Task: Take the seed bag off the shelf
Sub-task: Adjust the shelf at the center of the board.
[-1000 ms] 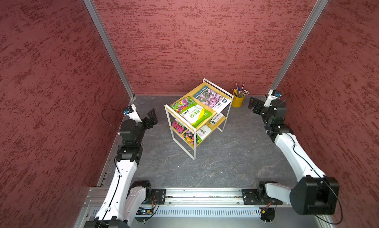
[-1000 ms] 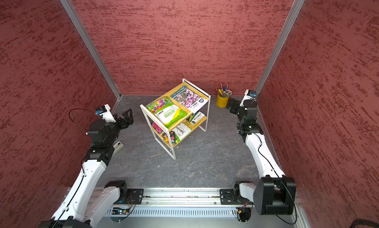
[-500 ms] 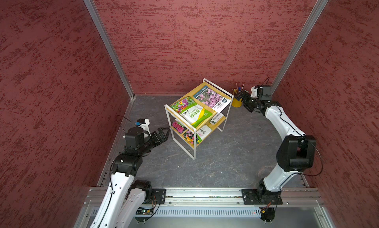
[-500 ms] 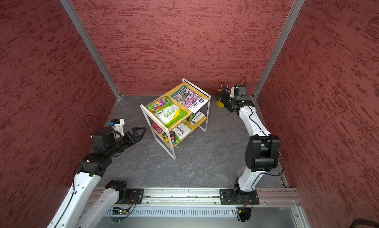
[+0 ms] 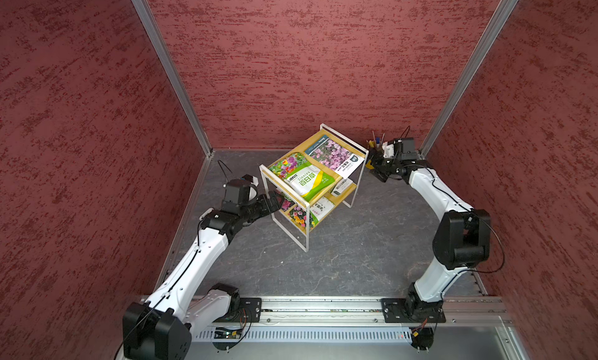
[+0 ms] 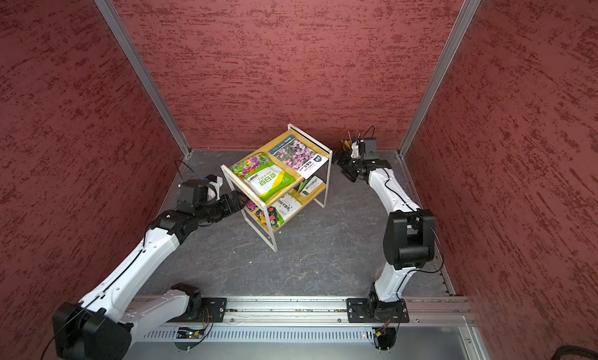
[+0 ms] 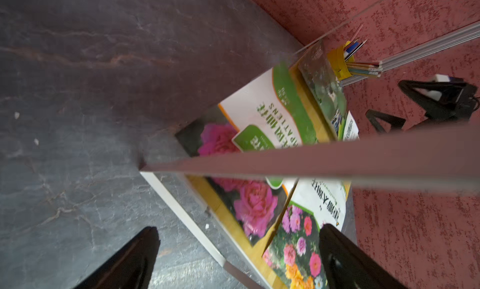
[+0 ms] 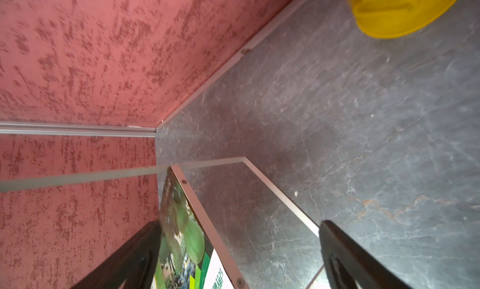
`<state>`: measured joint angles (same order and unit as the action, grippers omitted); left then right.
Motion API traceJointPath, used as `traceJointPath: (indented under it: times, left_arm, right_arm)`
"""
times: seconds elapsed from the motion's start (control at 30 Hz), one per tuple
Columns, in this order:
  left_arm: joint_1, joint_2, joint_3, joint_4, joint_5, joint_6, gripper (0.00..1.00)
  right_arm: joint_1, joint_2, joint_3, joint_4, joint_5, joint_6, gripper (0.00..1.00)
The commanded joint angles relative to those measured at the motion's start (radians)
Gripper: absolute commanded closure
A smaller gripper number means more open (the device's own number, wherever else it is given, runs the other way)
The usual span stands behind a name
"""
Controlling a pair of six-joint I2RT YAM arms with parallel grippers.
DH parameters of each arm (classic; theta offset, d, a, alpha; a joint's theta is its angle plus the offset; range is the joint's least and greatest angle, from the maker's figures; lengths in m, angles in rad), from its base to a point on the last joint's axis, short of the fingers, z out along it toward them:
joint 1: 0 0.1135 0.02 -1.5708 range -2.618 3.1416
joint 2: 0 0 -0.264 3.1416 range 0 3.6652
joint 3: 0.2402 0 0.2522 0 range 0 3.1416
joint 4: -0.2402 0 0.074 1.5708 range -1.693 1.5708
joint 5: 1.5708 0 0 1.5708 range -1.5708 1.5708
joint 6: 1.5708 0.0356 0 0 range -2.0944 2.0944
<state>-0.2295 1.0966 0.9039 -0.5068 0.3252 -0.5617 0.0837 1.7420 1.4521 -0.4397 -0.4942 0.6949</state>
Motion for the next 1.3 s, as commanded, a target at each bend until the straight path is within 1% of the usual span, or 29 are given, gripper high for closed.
traceJointPath:
  times: [0.0, 0.1, 0.27, 0.43, 0.73, 0.87, 0.97, 1.1, 1.2, 1.27]
  left_arm:
    - [0.043, 0.054, 0.064, 0.022, 0.060, 0.067, 0.00]
    - [0.073, 0.126, 0.137, -0.006, 0.093, 0.118, 0.00]
    - [0.103, 0.285, 0.284, -0.029, 0.140, 0.209, 0.00]
    - [0.115, 0.440, 0.444, -0.045, 0.182, 0.244, 0.00]
    - [0.111, 0.715, 0.748, -0.110, 0.247, 0.301, 0.00]
    - [0.109, 0.824, 0.876, -0.148, 0.253, 0.329, 0.00]
    - [0.103, 0.904, 0.977, -0.180, 0.232, 0.354, 0.00]
    - [0.091, 1.018, 1.139, -0.238, 0.213, 0.384, 0.00]
    - [0.089, 1.069, 1.226, -0.282, 0.212, 0.362, 0.00]
    - [0.088, 1.063, 1.230, -0.302, 0.216, 0.346, 0.00]
  right_arm:
    - [0.010, -0.070, -0.036, -0.017, 0.005, -0.033, 0.02]
    - [0.009, -0.107, -0.057, -0.044, -0.001, -0.047, 0.02]
    - [0.014, -0.183, -0.103, -0.100, -0.016, -0.074, 0.02]
    - [0.019, -0.267, -0.168, -0.144, -0.030, -0.090, 0.02]
    - [0.025, -0.420, -0.270, -0.221, -0.003, -0.100, 0.02]
    - [0.025, -0.451, -0.292, -0.247, -0.005, -0.091, 0.02]
    - [0.025, -0.481, -0.306, -0.263, 0.011, -0.086, 0.01]
    - [0.025, -0.474, -0.292, -0.291, -0.005, -0.091, 0.02]
    - [0.025, -0.457, -0.267, -0.301, -0.001, -0.098, 0.01]
    - [0.025, -0.440, -0.249, -0.300, -0.001, -0.098, 0.02]
